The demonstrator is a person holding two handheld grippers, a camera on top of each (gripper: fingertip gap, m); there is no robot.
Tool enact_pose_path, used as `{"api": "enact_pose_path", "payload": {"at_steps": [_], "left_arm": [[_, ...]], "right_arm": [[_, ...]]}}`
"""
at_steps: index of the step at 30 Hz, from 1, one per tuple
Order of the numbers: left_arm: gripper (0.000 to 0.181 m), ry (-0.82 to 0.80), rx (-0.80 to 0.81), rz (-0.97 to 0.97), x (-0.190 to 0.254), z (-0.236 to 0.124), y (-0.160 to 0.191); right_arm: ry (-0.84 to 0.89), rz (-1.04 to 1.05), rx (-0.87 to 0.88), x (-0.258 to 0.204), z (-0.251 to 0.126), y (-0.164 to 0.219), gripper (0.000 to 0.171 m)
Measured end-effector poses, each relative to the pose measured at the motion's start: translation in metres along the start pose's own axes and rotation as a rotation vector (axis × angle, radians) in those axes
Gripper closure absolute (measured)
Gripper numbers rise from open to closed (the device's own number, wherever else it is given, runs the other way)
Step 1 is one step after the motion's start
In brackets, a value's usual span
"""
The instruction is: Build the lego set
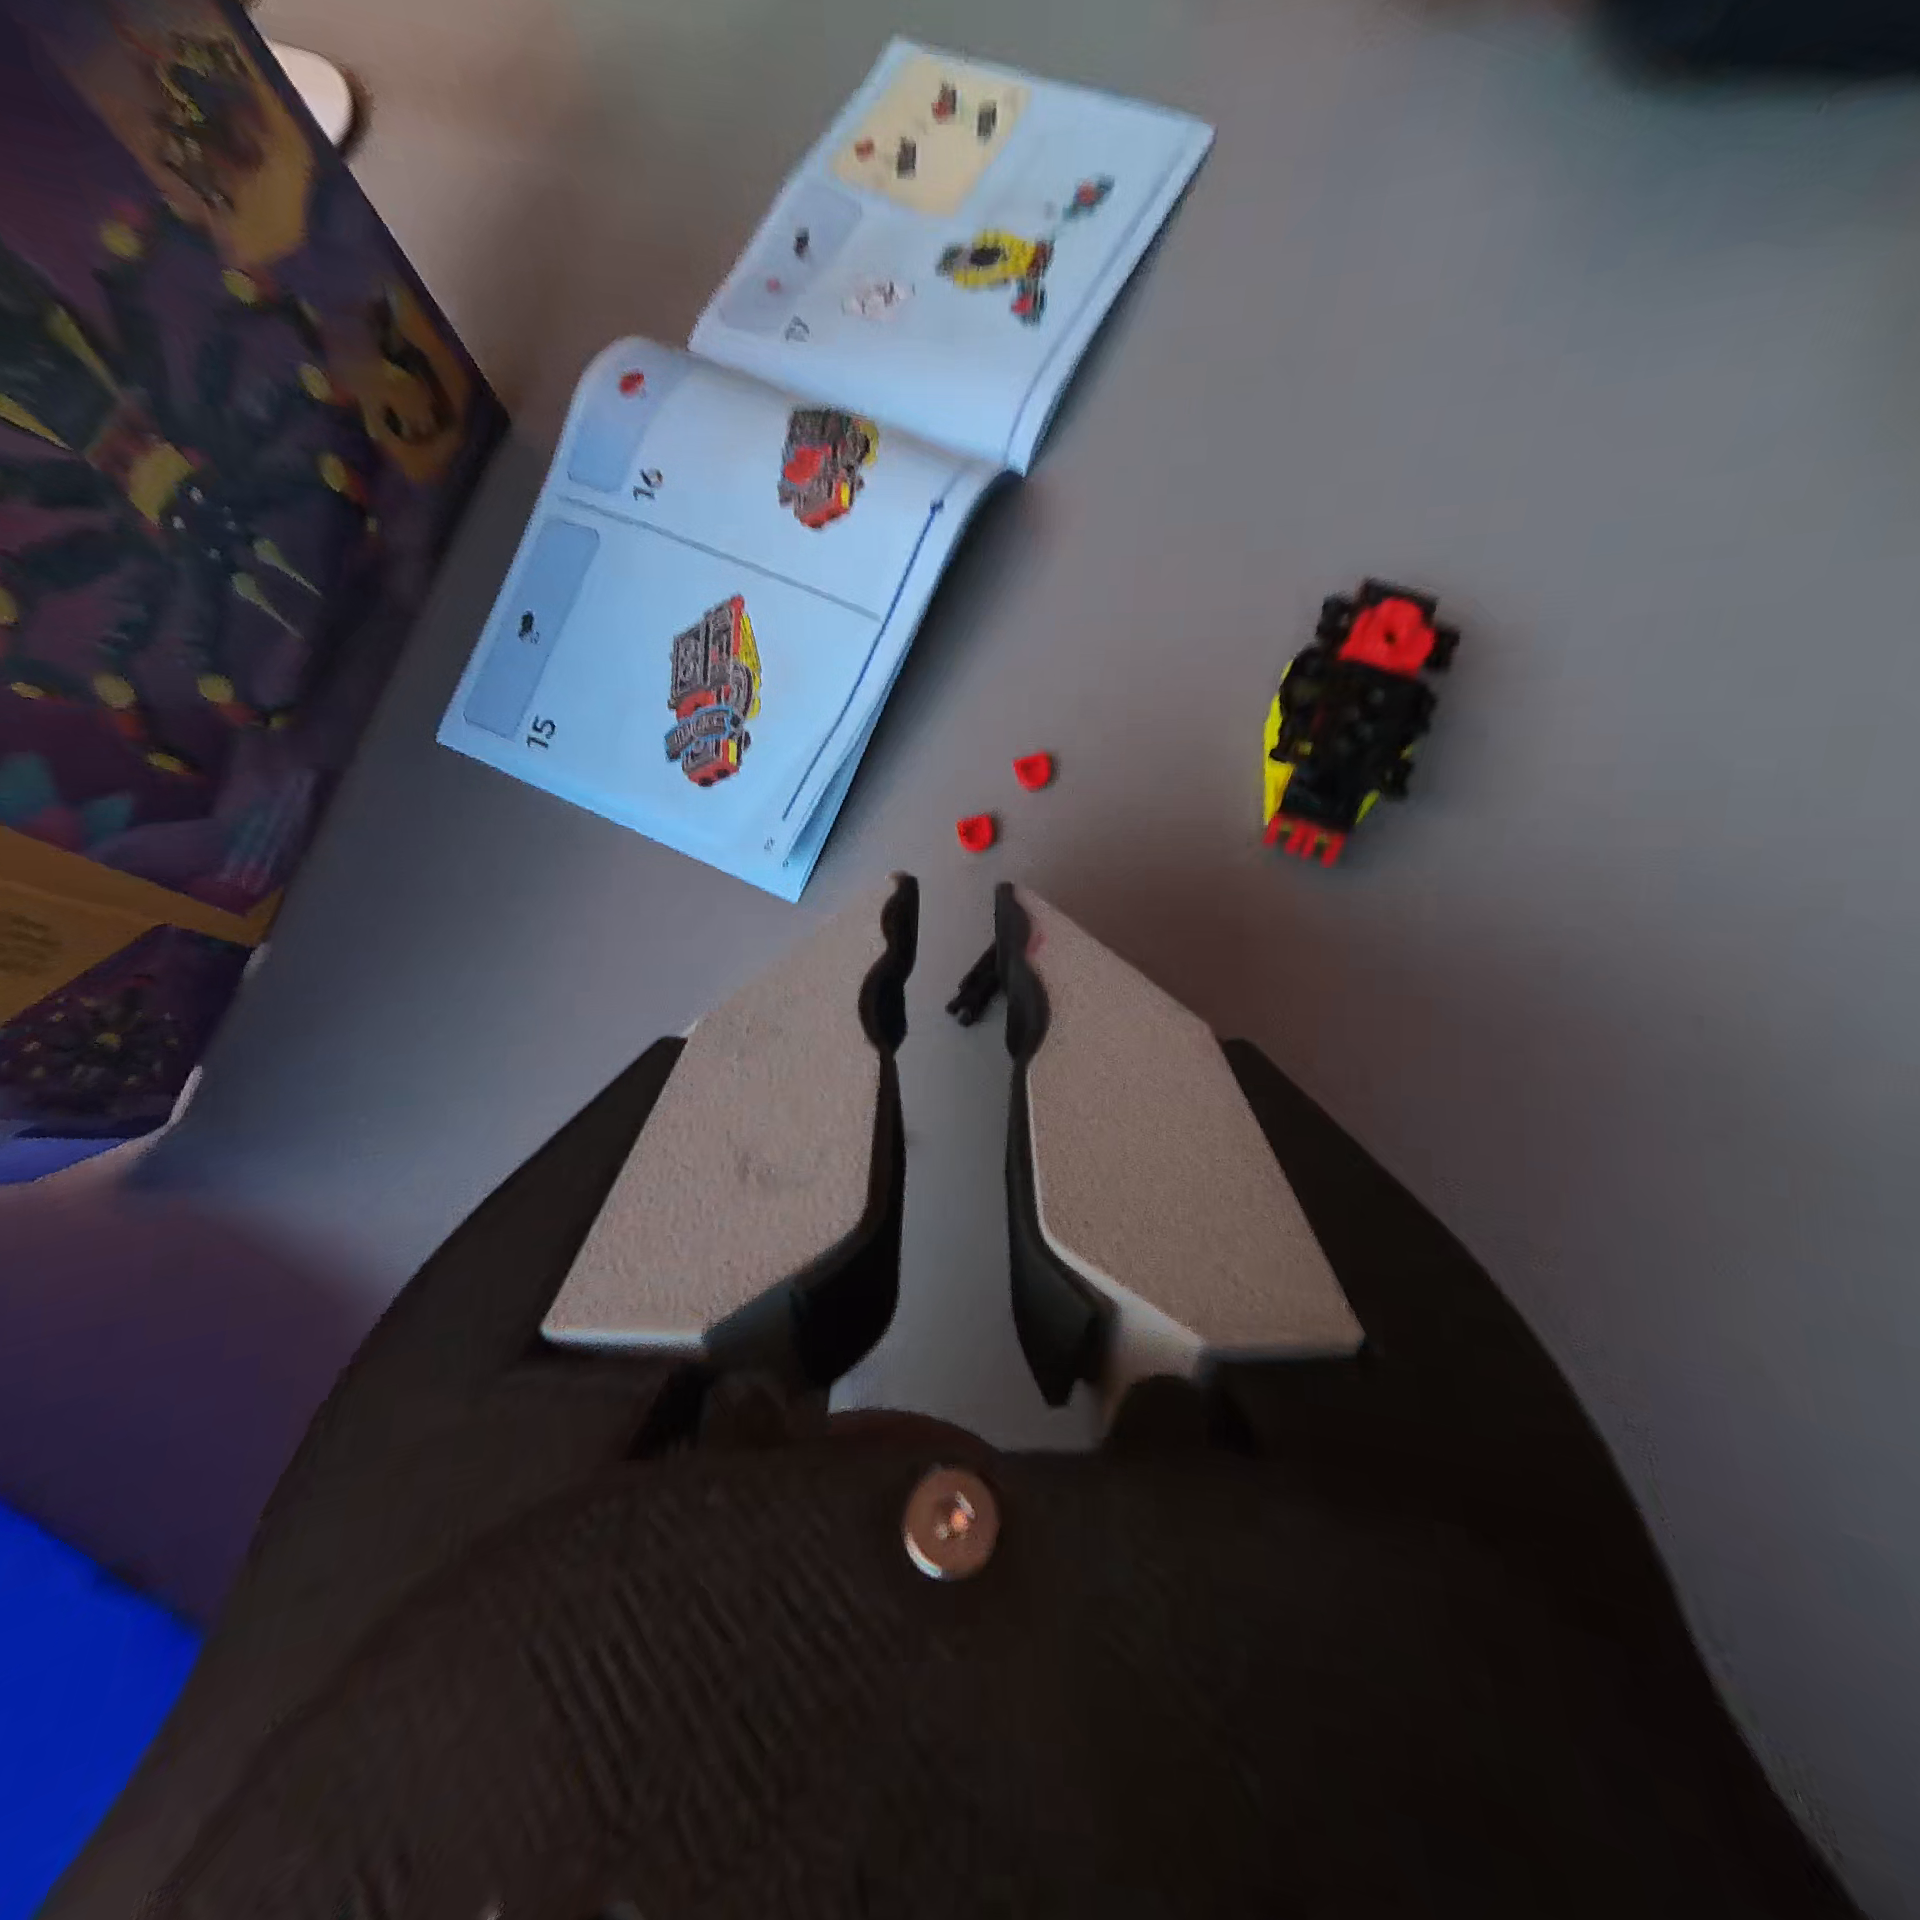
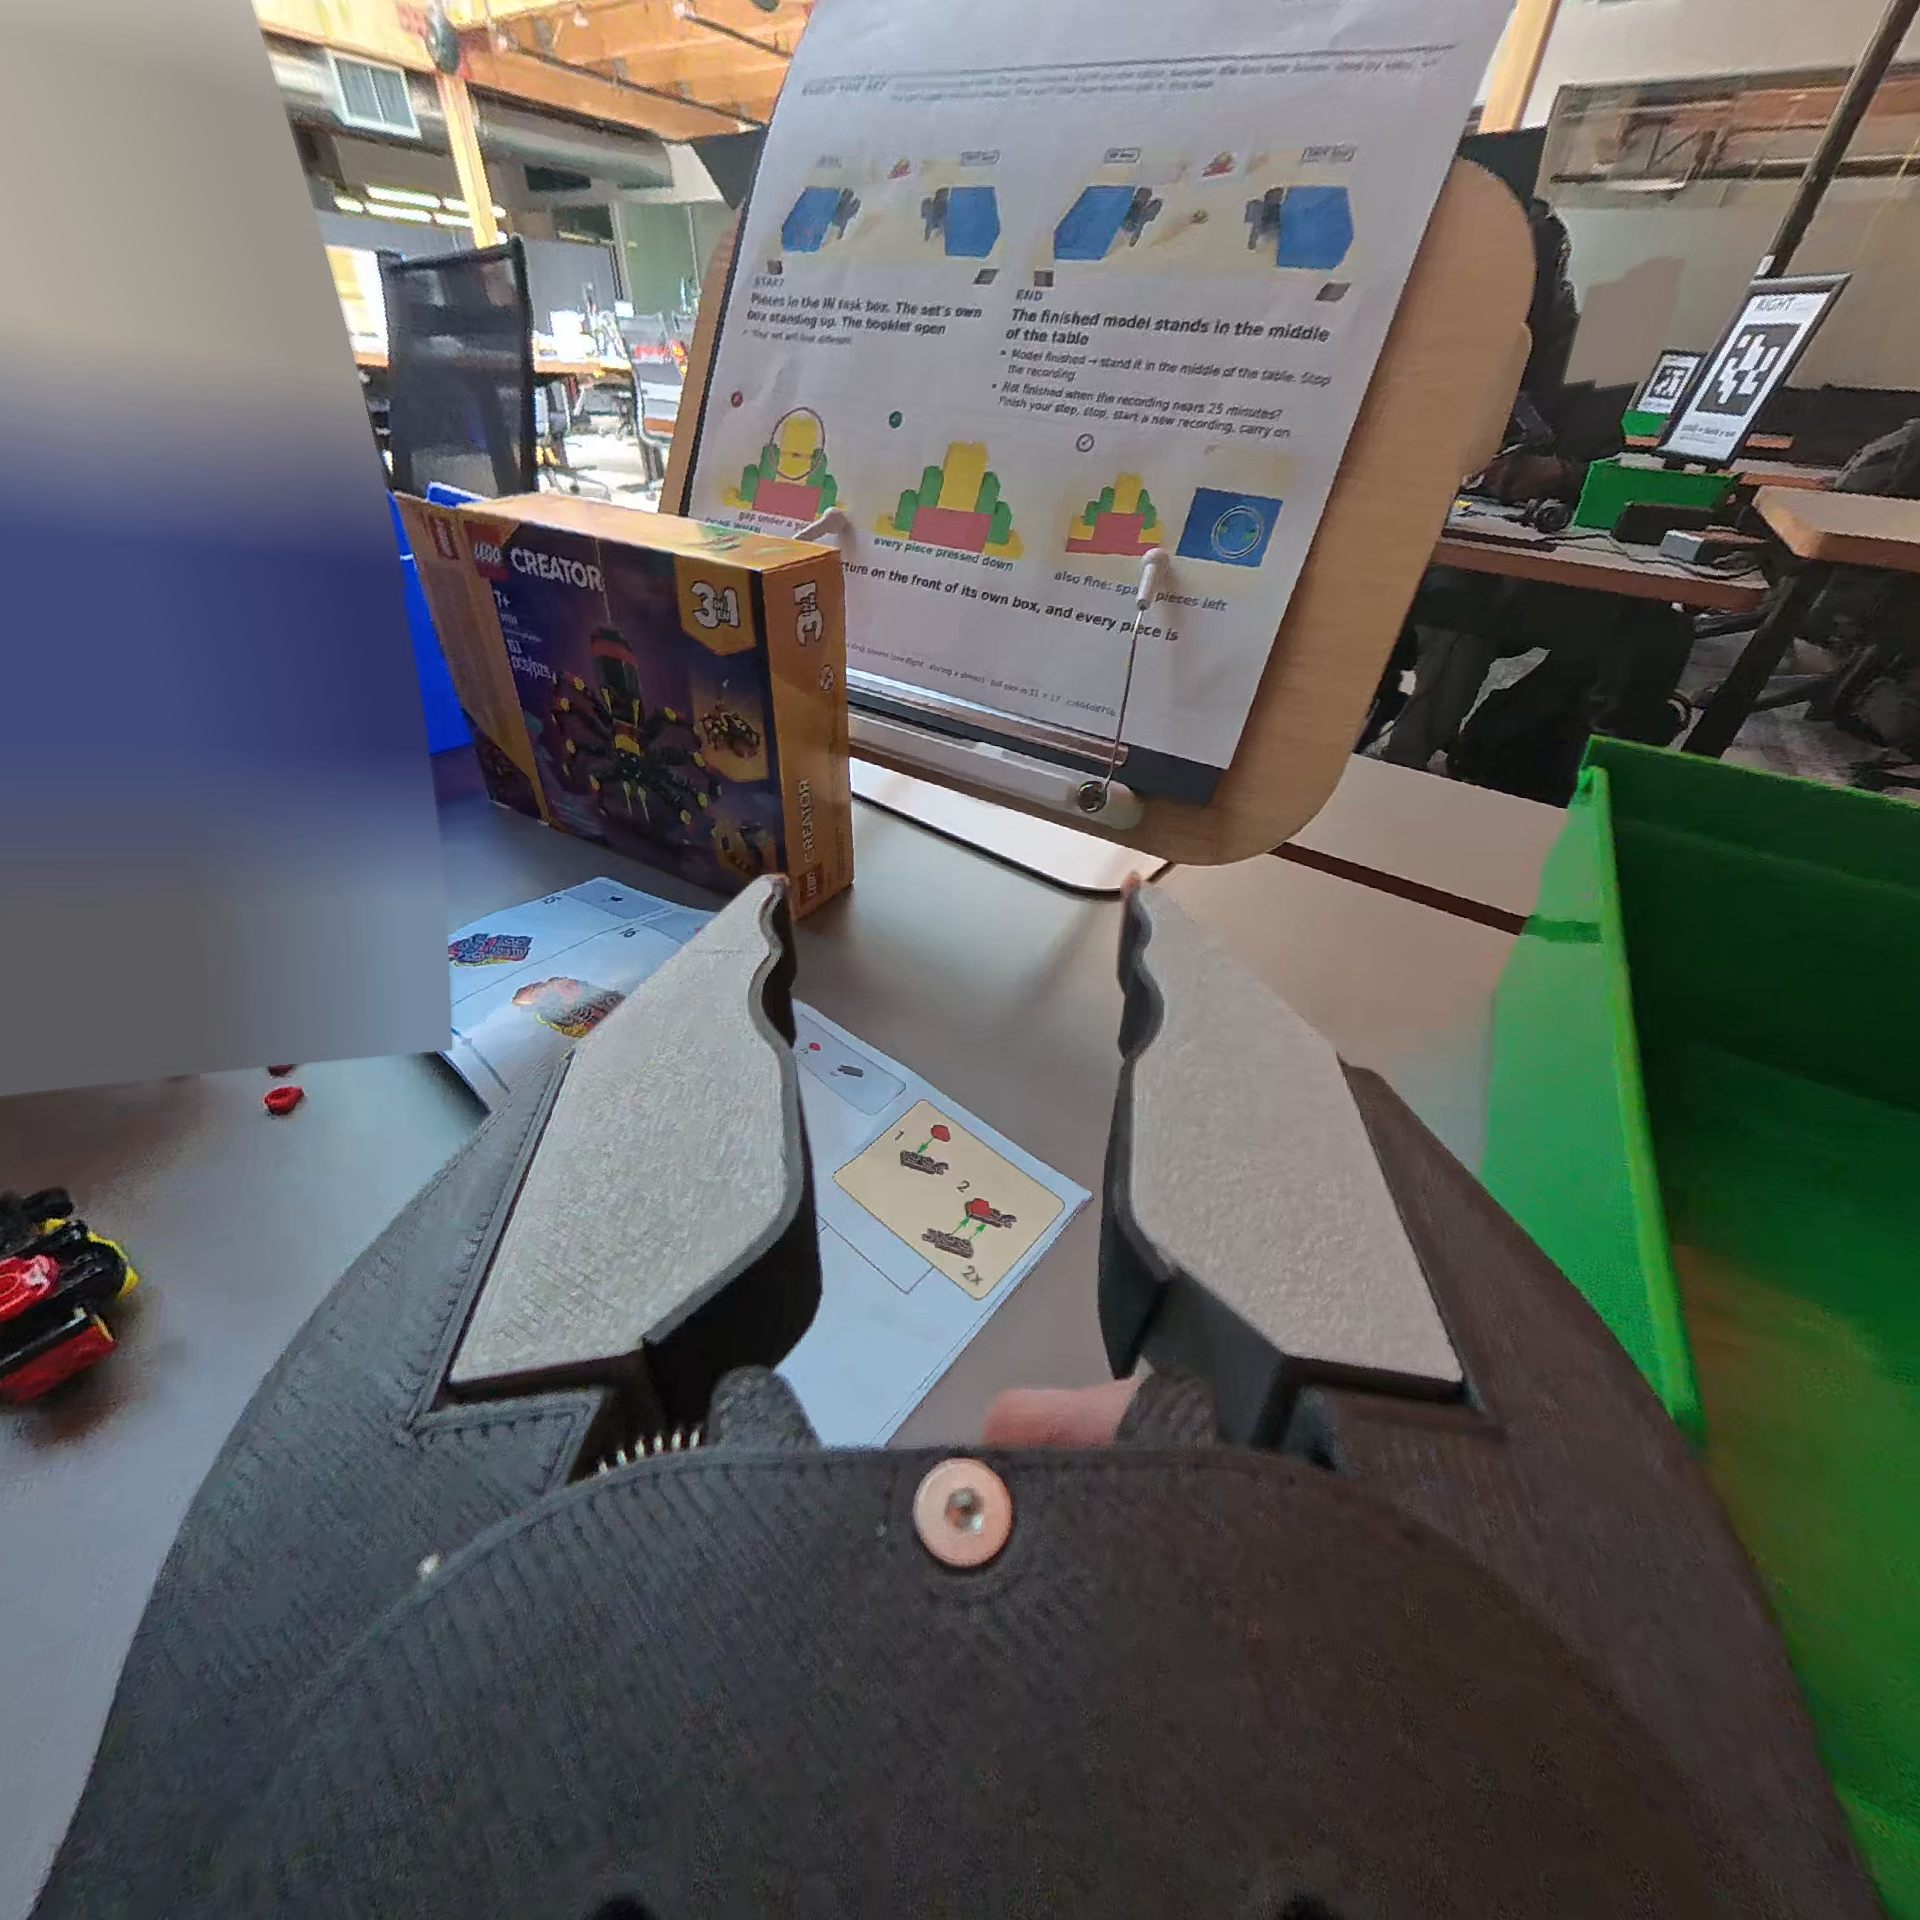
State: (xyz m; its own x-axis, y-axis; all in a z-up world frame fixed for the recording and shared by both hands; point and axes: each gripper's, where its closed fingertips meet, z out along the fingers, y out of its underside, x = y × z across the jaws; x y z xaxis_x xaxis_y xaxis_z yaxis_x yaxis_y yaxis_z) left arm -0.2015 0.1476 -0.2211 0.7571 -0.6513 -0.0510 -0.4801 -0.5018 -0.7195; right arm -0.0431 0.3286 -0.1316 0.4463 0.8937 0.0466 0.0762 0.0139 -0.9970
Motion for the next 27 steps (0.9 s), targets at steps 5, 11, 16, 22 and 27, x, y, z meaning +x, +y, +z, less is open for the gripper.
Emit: {"api": "enact_pose_path", "payload": {"at_steps": [5,11,16,22,27], "left_arm": [[0.171,0.043,-0.025,0.046,0.011,-0.003,0.009],[0.167,0.037,-0.103,0.059,0.01,0.008,0.024],[0.179,0.056,-0.109,0.031,0.01,0.012,0.025],[0.18,0.067,-0.028,-0.053,0.008,0.012,0.009],[0.18,0.186,0.228,-0.218,0.018,0.003,-0.038]], "right_arm": [[-0.028,-0.017,-0.029,-0.01,0.005,0.007,0.111],[-0.042,-0.032,-0.043,-0.014,0.007,0.011,0.113],[-0.048,-0.049,-0.044,-0.018,0.007,0.011,0.114],[-0.05,-0.059,-0.041,-0.019,0.007,0.01,0.115],[-0.259,-0.063,-0.05,-0.052,0.002,0.01,0.145]]}}
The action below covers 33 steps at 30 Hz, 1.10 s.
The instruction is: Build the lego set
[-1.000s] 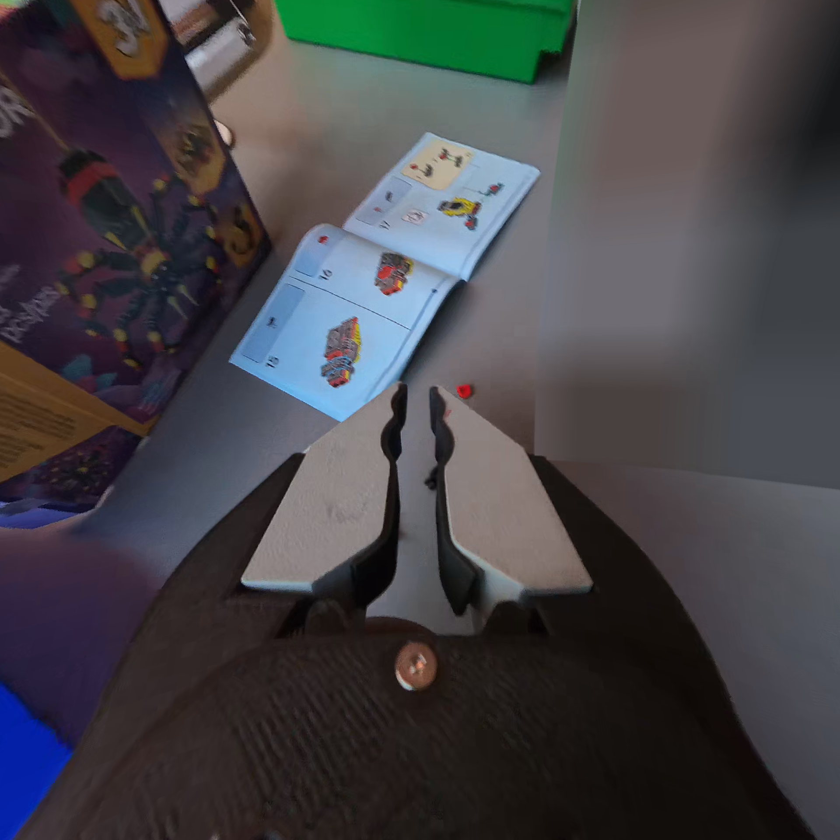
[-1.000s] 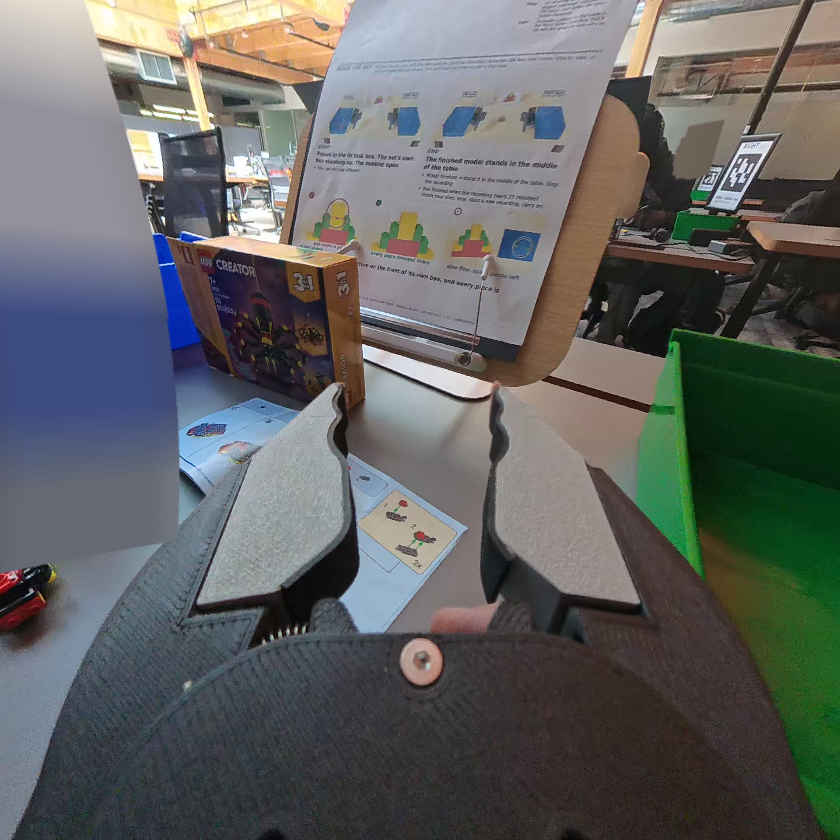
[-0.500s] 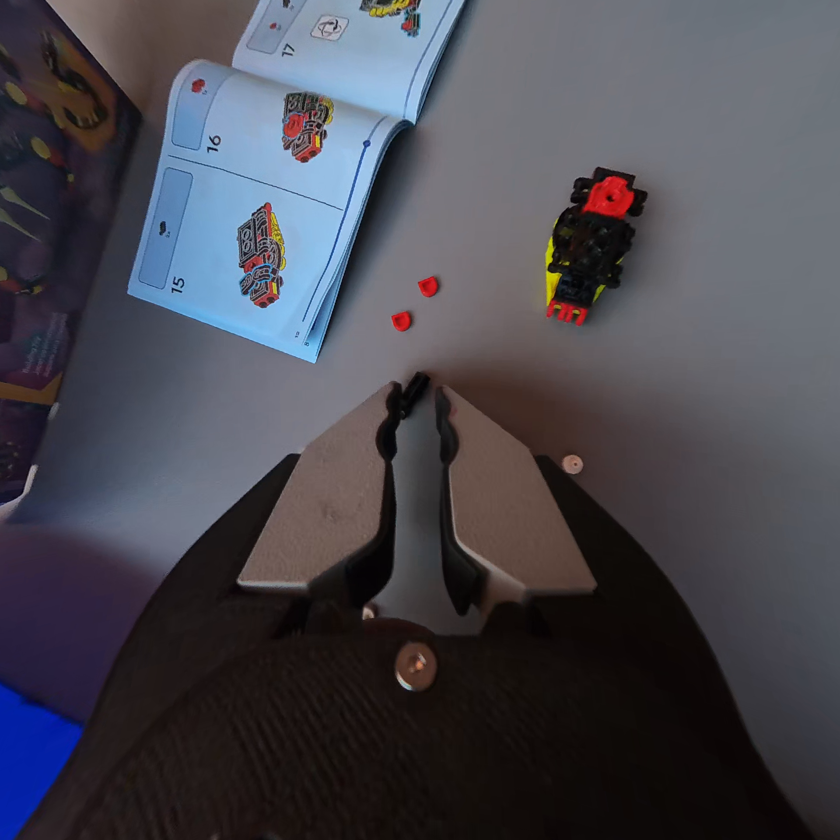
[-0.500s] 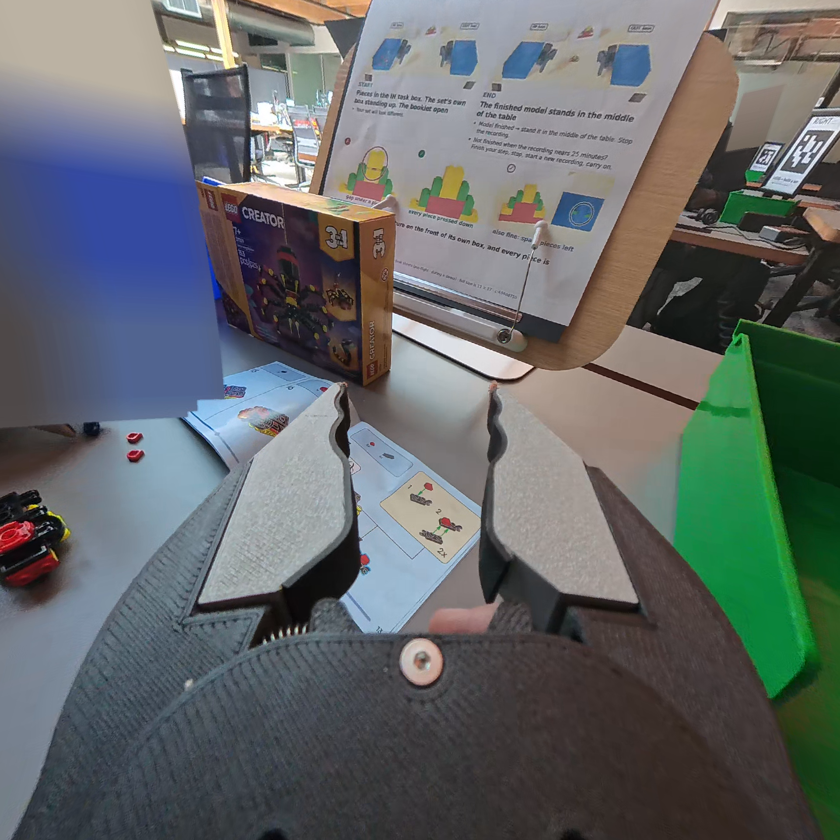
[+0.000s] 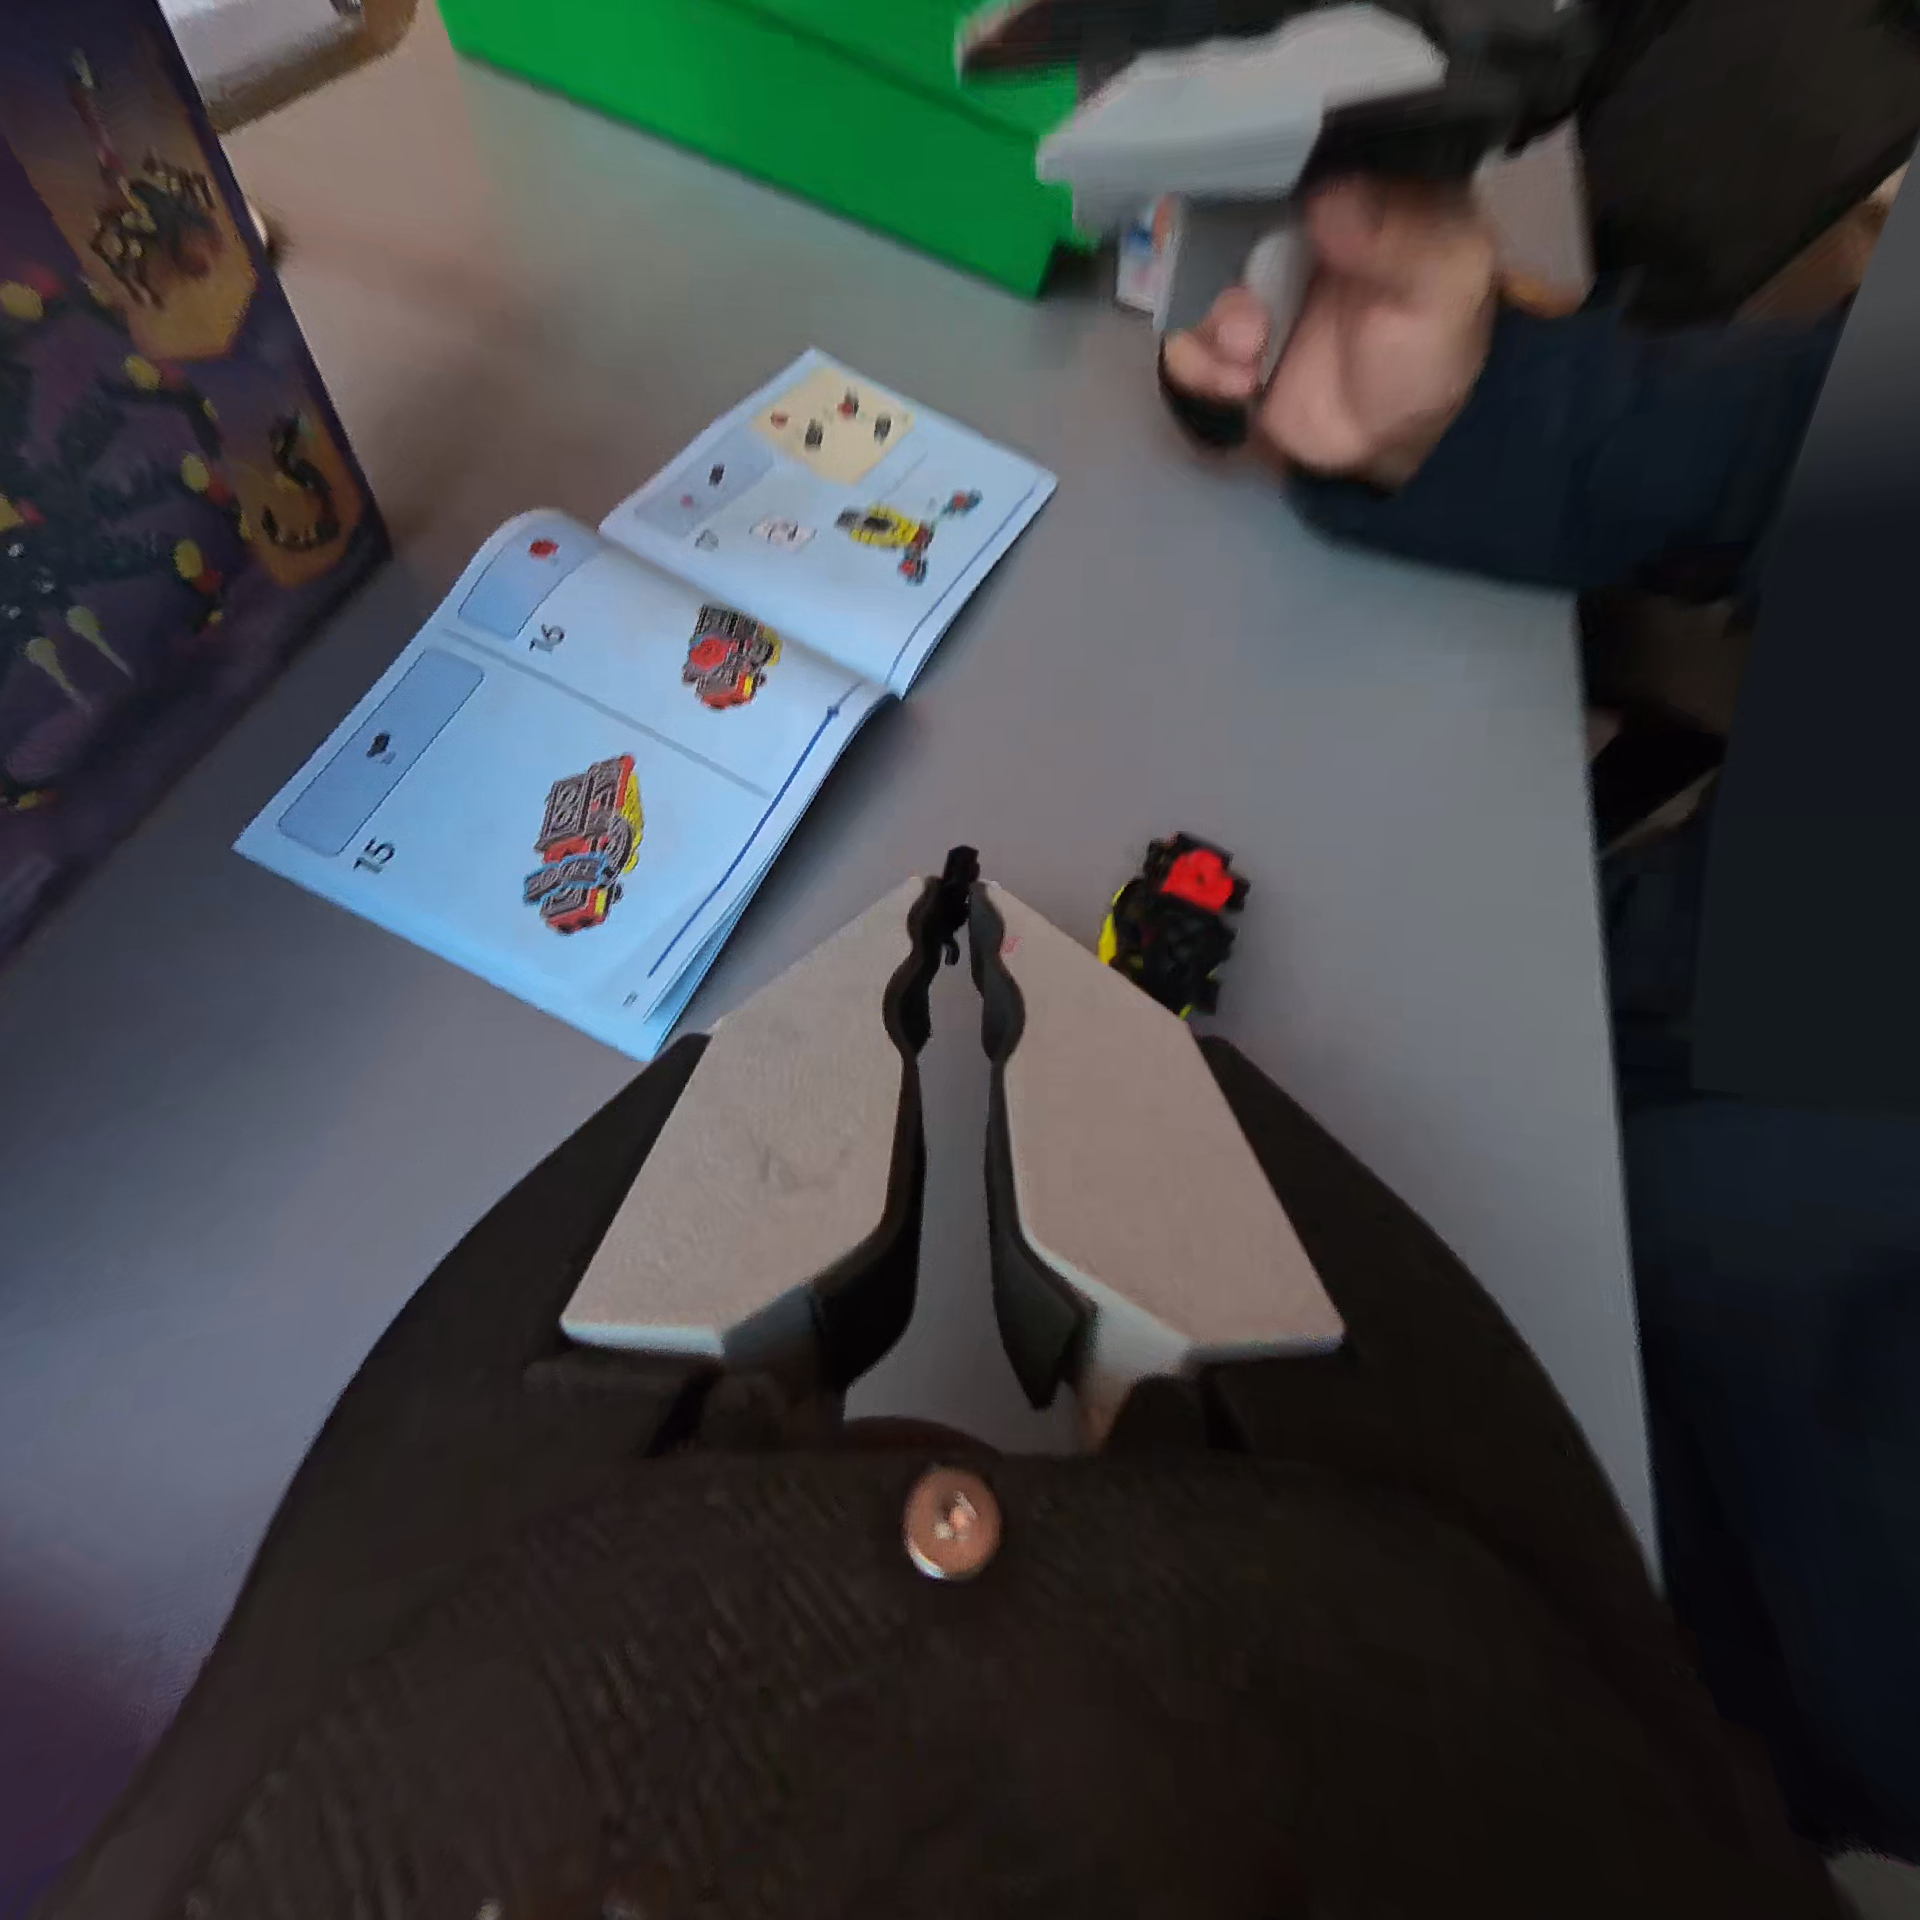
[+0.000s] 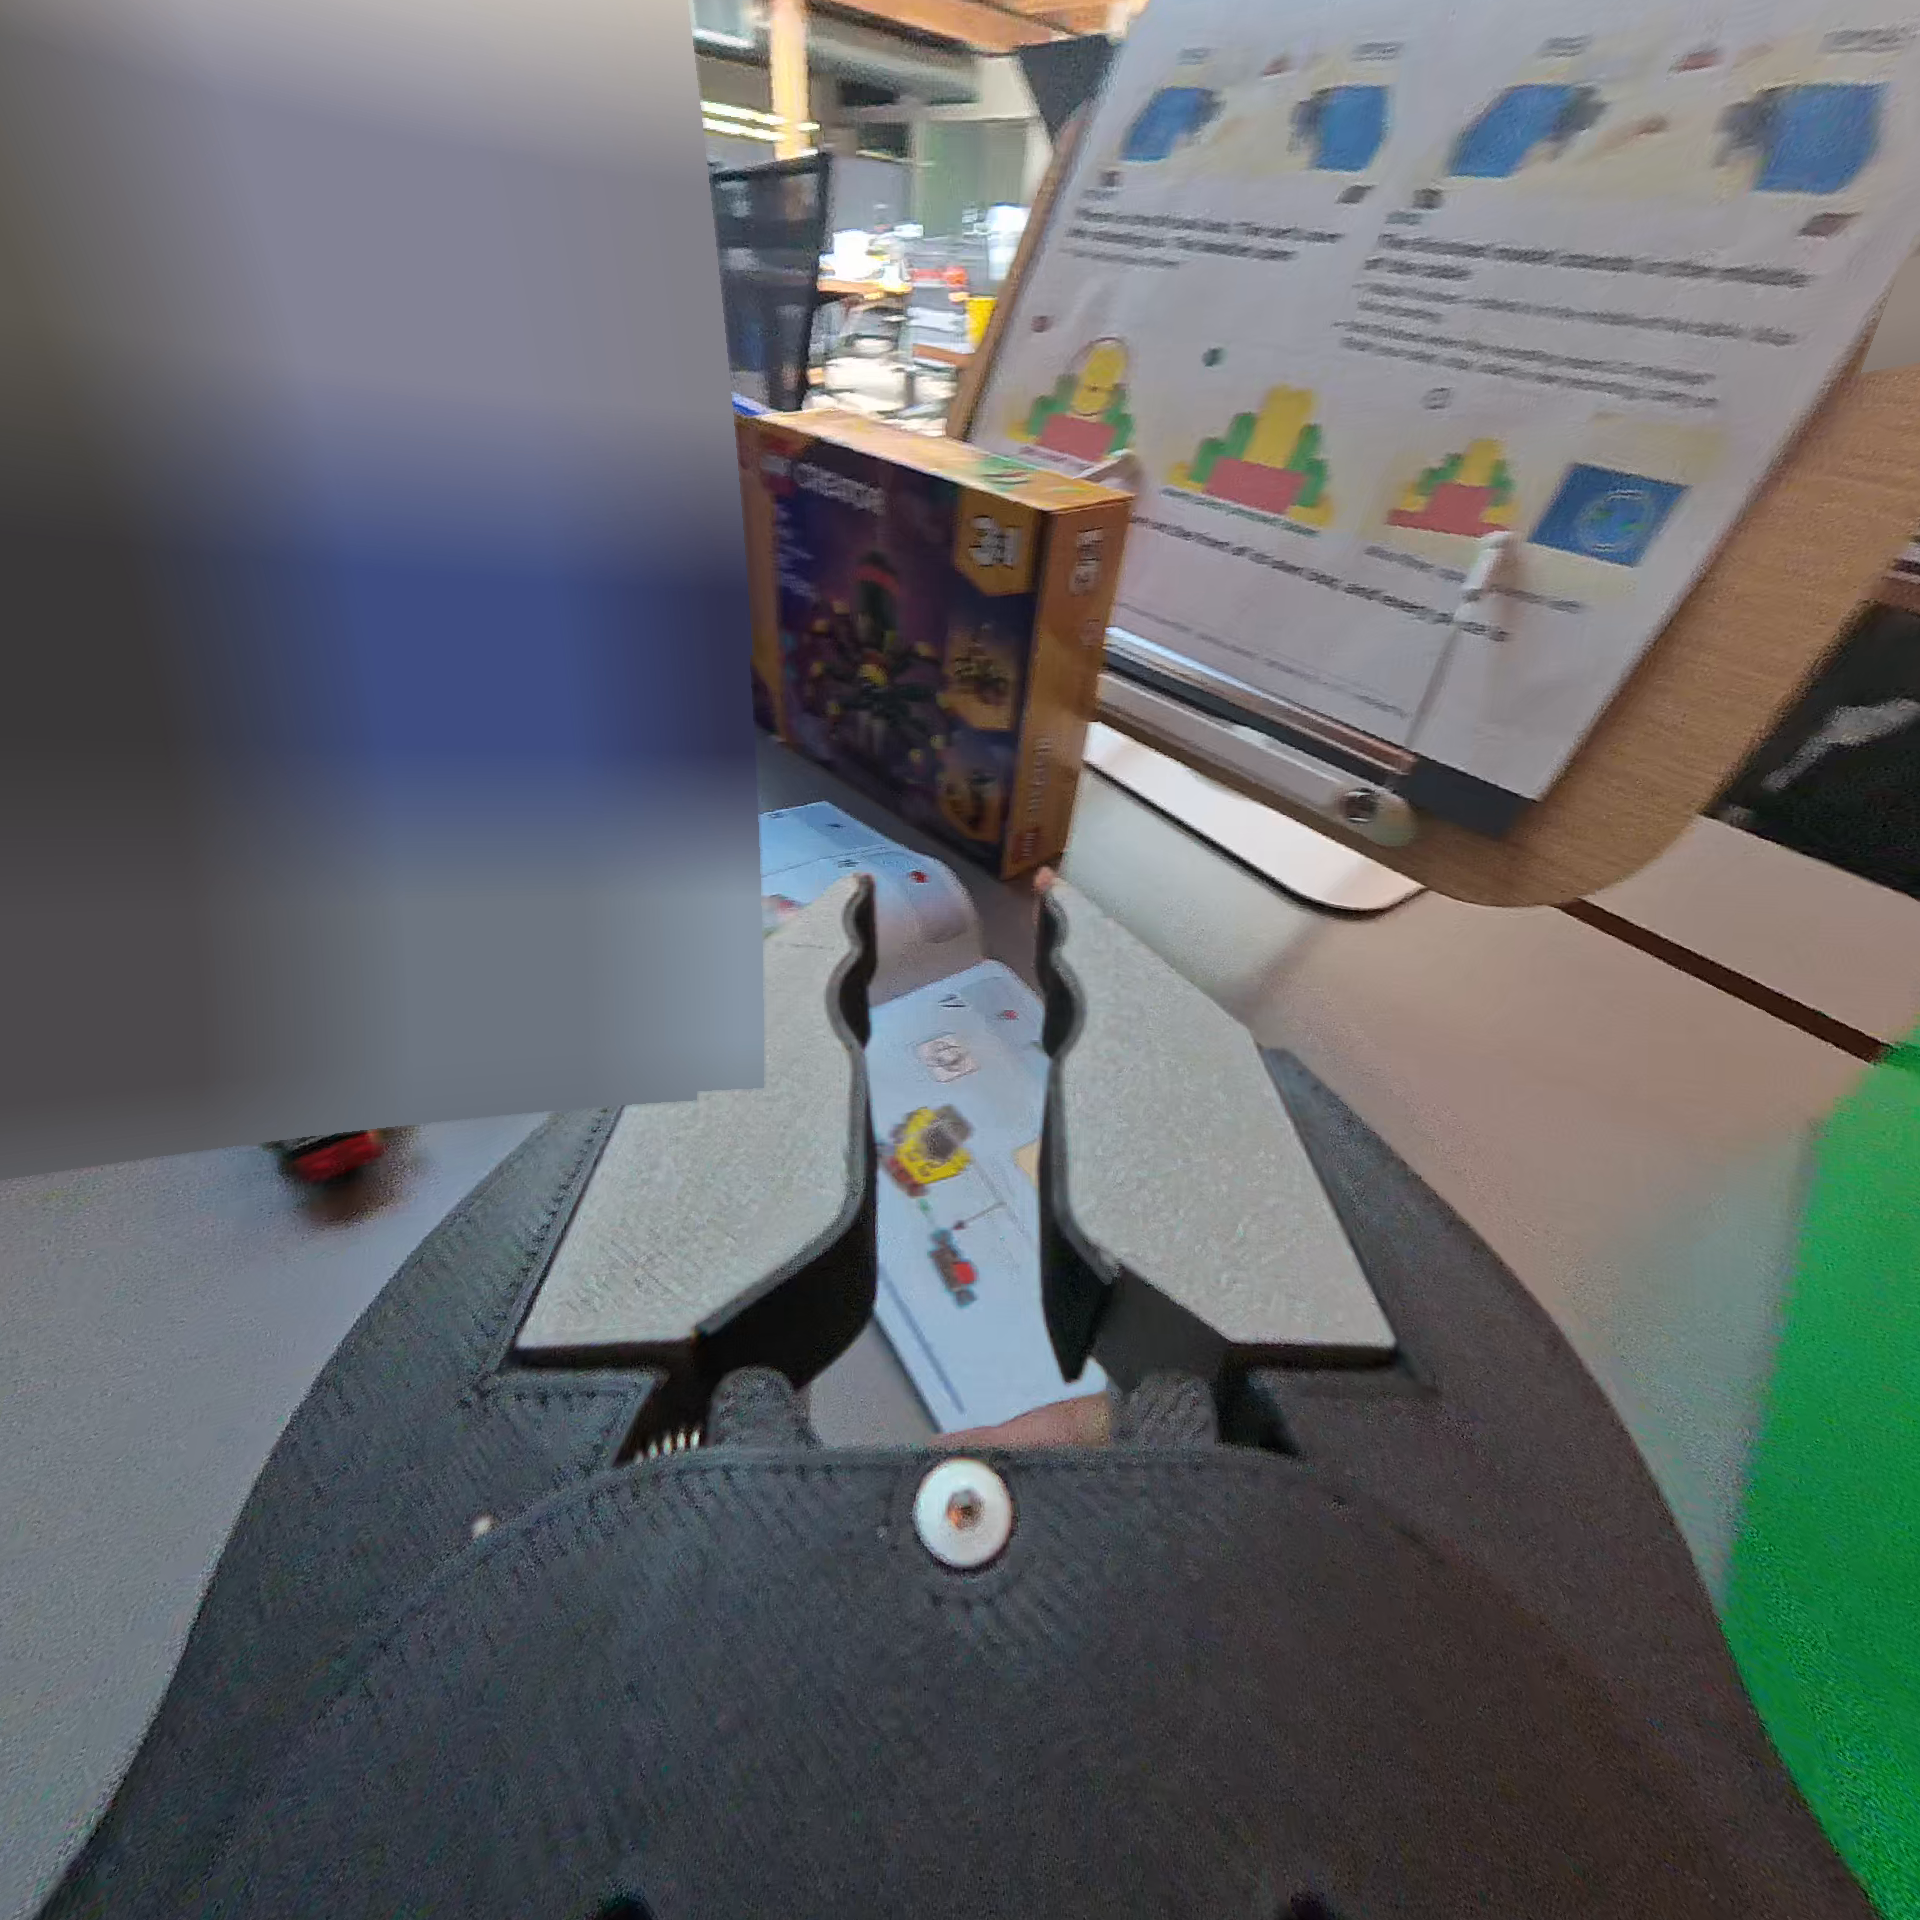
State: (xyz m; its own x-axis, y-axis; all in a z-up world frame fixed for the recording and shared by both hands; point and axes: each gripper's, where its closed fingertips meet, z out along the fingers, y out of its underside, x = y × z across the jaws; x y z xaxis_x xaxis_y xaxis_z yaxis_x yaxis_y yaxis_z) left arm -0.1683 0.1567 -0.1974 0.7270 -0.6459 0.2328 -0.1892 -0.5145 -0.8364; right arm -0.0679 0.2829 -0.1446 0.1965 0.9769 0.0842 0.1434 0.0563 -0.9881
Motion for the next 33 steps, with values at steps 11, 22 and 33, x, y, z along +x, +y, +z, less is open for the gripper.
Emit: {"api": "enact_pose_path", "payload": {"at_steps": [11,22,33], "left_arm": [[0.18,0.194,0.197,0.055,0.051,0.001,-0.035],[0.18,0.505,0.06,-0.242,0.101,0.024,-0.019],[0.179,0.644,0.035,-0.436,0.114,0.026,-0.021]], "right_arm": [[-0.44,-0.235,0.113,-0.1,-0.022,-0.02,0.153],[-0.629,-0.381,0.076,-0.179,-0.03,-0.001,0.144],[-0.639,-0.423,0.027,-0.181,-0.027,0.01,0.161]]}}
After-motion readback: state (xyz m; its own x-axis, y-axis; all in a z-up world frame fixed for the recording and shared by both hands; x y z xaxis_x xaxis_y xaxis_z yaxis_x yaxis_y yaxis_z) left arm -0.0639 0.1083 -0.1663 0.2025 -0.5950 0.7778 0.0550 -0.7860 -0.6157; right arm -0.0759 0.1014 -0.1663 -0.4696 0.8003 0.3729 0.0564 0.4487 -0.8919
